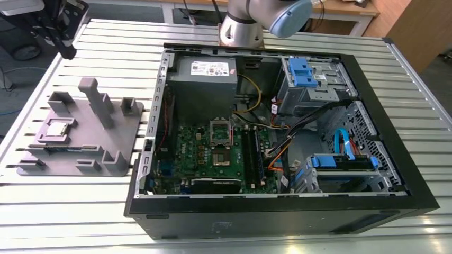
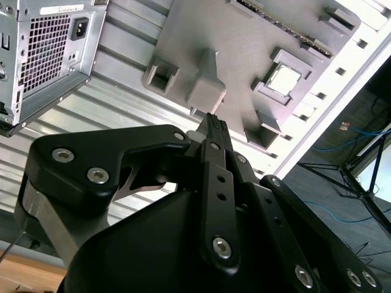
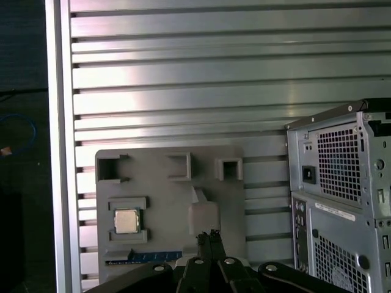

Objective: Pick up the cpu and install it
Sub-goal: 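Reach for the cpu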

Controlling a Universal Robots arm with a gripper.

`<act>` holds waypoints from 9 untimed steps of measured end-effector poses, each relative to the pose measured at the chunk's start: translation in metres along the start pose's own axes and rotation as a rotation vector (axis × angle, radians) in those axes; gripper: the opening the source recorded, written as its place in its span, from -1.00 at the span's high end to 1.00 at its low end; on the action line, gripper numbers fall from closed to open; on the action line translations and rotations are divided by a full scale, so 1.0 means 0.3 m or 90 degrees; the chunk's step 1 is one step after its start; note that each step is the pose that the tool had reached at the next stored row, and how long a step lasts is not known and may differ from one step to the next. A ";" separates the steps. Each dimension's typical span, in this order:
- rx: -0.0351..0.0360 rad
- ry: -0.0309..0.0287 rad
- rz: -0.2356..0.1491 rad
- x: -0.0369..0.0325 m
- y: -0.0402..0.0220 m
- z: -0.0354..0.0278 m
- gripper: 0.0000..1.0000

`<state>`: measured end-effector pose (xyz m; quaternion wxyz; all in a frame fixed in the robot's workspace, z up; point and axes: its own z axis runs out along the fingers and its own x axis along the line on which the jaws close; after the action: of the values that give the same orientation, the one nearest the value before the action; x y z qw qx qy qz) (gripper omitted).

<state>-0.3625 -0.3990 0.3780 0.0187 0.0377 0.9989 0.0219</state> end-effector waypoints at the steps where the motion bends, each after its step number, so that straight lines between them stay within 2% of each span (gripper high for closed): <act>1: -0.0001 0.0000 0.000 0.004 0.000 0.002 0.79; 9: -0.0001 -0.0001 0.000 0.023 -0.003 0.022 0.79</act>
<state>-0.3690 -0.3990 0.3712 0.0188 0.0377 0.9989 0.0220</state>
